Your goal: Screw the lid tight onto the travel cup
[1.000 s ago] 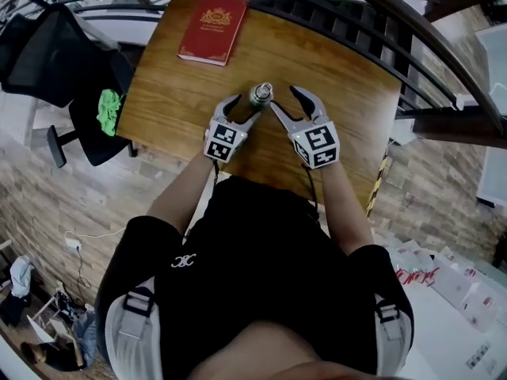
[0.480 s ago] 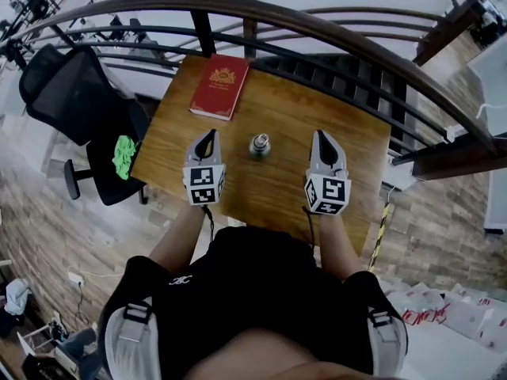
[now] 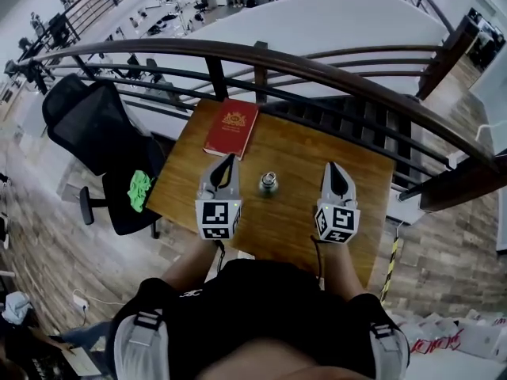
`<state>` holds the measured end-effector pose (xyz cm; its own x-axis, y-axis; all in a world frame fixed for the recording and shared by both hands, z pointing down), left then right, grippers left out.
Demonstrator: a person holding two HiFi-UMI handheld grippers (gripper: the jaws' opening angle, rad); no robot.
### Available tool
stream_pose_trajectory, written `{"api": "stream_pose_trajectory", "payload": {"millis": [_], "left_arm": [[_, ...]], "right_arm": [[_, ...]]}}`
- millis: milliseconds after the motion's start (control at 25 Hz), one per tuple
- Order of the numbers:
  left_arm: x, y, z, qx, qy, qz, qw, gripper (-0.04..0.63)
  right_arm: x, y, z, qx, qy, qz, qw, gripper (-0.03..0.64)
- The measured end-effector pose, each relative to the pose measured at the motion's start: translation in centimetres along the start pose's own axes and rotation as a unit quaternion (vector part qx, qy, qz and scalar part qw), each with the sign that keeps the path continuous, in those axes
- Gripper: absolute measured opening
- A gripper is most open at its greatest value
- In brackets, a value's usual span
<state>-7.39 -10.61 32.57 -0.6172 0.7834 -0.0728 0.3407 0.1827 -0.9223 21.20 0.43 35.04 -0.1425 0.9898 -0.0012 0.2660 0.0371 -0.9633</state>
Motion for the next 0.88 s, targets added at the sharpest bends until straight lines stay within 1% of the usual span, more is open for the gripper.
{"api": "stream_pose_trajectory", "payload": {"millis": [160,360,600,880], "left_arm": [[-0.3,0.6,0.3,0.014,0.000,-0.001,0.9999,0.054],[-0.7,0.4,0.1,0.017,-0.004,0.002,0.9998,0.054],[-0.7,-0.2,-0.2,0.037,-0.019,0.016,0.9990,0.054],[-0.8,-0.7,0.1,0.037,-0.025,0.014,0.9989,0.054]], "right_arm": [[0.0,0.2,0.8,-0.001,-0.003,-0.008,1.000,0.003],[0.3,-0.1,1.5,0.009,0.000,-0.006,1.000,0.002],[0.6,-0.5,2.1,0.007,0.003,-0.002,1.000,0.003],[0.3,-0.5,2.7,0.012,0.008,-0.007,1.000,0.003]]}}
Point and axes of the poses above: the fingertips, and each gripper's own axes: x backward along the fingers, z to its left, y out of its top, the point moved 9 cm from there along x, backward along the fingers, and after that the axes turned 15 degrees about -x, right-handed, at the moved point
